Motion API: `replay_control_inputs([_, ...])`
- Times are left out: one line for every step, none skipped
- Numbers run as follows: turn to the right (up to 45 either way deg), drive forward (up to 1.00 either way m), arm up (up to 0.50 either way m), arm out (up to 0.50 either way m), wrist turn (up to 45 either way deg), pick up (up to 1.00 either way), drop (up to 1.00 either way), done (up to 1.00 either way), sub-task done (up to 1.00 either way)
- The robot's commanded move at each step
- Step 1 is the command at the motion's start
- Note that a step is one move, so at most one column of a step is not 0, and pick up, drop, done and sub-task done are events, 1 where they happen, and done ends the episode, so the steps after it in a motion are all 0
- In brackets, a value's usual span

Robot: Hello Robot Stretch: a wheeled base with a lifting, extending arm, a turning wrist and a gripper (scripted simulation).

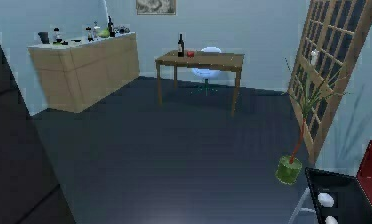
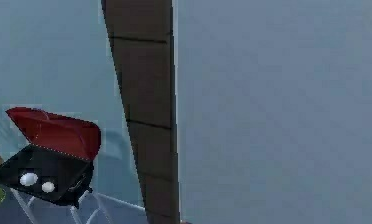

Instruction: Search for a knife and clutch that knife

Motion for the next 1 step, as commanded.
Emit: replay_control_inputs([0.0,0.8,0.0,0.0,0.0,0.0,0.0,0.0,0.0])
